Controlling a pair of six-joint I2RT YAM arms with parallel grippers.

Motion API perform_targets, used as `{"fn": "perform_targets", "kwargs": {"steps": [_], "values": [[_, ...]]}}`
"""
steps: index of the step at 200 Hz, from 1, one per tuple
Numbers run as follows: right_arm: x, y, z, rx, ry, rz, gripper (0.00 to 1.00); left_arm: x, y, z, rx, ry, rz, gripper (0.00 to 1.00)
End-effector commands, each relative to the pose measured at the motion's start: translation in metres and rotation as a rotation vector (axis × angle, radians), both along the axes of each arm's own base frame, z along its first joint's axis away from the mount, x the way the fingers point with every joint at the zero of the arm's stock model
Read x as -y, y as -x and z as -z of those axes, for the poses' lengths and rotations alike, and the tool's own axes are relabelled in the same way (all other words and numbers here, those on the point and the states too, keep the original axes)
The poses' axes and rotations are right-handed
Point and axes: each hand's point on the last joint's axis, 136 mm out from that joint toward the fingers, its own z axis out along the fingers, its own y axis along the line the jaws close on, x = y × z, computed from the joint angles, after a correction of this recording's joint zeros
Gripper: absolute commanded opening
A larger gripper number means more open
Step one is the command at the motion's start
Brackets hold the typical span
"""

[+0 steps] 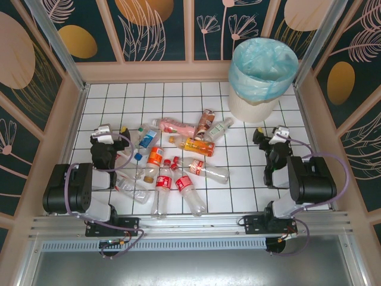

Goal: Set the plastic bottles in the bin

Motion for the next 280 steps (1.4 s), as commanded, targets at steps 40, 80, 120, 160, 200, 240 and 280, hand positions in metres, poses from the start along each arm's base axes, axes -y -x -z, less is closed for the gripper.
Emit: {"fn": "perform_targets", "kwargs": {"steps": [40, 80, 120, 160, 200, 240, 280], "values": [[-0.005, 0.001, -0.100, 0.002, -0.126, 0.040, 0.83, -0.003, 0.002, -0.093, 0.100, 0.097, -0.028, 0.90], [-0.117, 0.000, -0.125, -0.209, -0.095, -0.377, 0.79, 0.030, 0.001, -0.150, 0.071, 0.161, 0.099, 0.80], [-0.232, 0.027, -0.121, -0.448, -0.014, -0.739, 0.73, 0.098, -0.001, -0.161, -0.130, 0.118, 0.325, 0.74], [-0.315, 0.061, -0.093, -0.619, 0.195, -0.996, 0.66, 0.150, 0.032, -0.134, -0.343, 0.055, 0.625, 0.74], [-0.371, 0.075, -0.049, -0.751, 0.343, -1.165, 0.56, 0.141, 0.056, -0.073, -0.443, -0.042, 0.631, 0.82], [-0.402, 0.079, -0.011, -0.851, 0.370, -1.273, 0.55, 0.139, 0.058, -0.052, -0.470, -0.063, 0.632, 0.82], [-0.410, 0.090, 0.017, -0.935, 0.439, -1.313, 0.57, 0.136, 0.056, -0.040, -0.511, -0.068, 0.612, 0.82]]}}
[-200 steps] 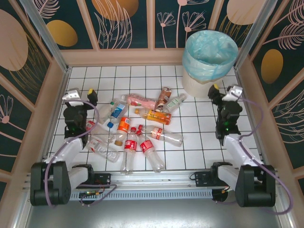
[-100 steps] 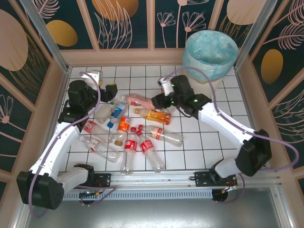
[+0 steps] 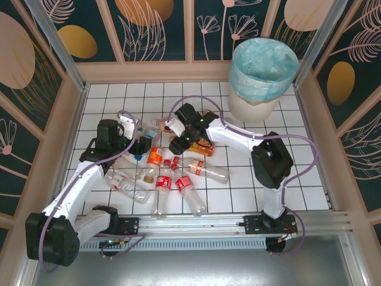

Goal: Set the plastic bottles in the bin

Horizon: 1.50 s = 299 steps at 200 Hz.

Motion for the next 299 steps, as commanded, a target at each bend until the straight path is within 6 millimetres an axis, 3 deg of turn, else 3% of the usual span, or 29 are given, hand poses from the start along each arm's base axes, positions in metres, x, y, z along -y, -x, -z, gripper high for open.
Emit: {"fn": "perform_targets", "kwargs": {"steps": [1, 54, 124, 299], "values": [[-0.006, 0.013, 0.001, -0.026, 0.032, -0.077, 0.57, -0.001, -0.004, -0.002, 0.014, -0.025, 0.008, 0.82], [0.001, 0.023, 0.030, -0.064, 0.145, -0.098, 0.59, 0.000, -0.005, -0.005, 0.022, -0.017, 0.001, 0.82], [-0.001, 0.033, 0.052, -0.102, 0.209, -0.122, 0.56, 0.000, -0.006, -0.009, 0.032, -0.005, -0.004, 0.83], [0.004, 0.025, 0.069, -0.102, 0.267, -0.092, 0.51, 0.000, -0.007, -0.009, 0.024, 0.003, -0.011, 0.83]]}}
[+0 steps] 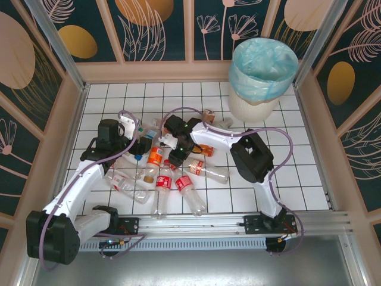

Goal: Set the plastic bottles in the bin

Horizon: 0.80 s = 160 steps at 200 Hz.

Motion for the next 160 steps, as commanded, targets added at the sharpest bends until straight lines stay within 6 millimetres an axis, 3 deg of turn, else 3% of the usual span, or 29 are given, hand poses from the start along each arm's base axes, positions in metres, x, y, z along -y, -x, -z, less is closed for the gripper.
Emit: {"fn": "perform_targets", "kwargs": {"steps": [1, 60, 131, 160], "values": [[0.001, -0.001, 0.000, 0.000, 0.027, 0.001, 0.51, 0.001, -0.006, -0.012, 0.031, 0.012, -0.007, 0.83], [0.001, -0.002, -0.005, 0.000, 0.029, 0.005, 0.41, 0.002, -0.006, -0.015, 0.038, 0.016, -0.008, 0.83], [-0.001, -0.012, -0.043, 0.089, -0.047, 0.032, 0.30, -0.001, -0.014, -0.044, 0.112, 0.013, -0.023, 0.83], [0.000, -0.009, -0.041, 0.081, -0.053, 0.032, 0.29, -0.002, -0.011, -0.046, 0.130, 0.014, -0.024, 0.84]]}}
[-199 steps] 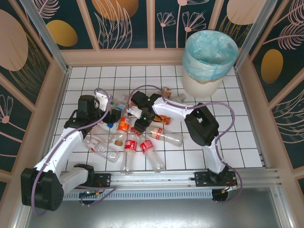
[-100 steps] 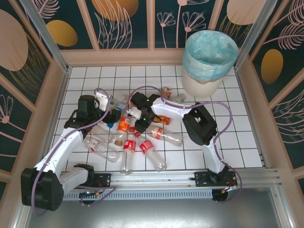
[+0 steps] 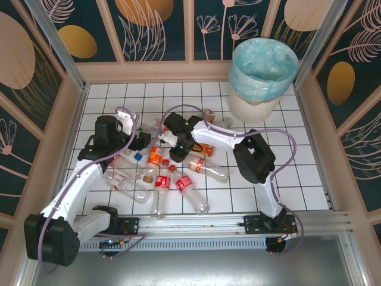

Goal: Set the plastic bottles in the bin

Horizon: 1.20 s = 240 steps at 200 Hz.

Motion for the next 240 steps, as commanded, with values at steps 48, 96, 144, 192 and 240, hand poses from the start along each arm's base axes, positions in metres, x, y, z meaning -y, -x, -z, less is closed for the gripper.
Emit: {"fn": "perform_targets", "kwargs": {"steps": [48, 96, 144, 192, 240], "values": [[-0.002, -0.009, -0.036, 0.075, -0.070, 0.042, 0.24, -0.001, -0.002, -0.029, 0.080, 0.020, -0.016, 0.84], [0.005, -0.021, -0.111, 0.186, -0.199, 0.118, 0.11, 0.008, -0.010, -0.098, 0.208, 0.102, 0.003, 0.84], [0.037, -0.056, -0.220, 0.365, -0.388, 0.283, 0.07, 0.018, -0.036, -0.192, 0.345, 0.203, 0.015, 0.82], [0.110, -0.112, -0.371, 0.696, -0.664, 0.510, 0.04, 0.046, -0.060, -0.260, 0.425, 0.405, 0.105, 0.78], [0.191, -0.148, -0.494, 1.081, -0.868, 0.682, 0.00, 0.117, -0.080, -0.288, 0.462, 0.397, 0.262, 0.77]]}}
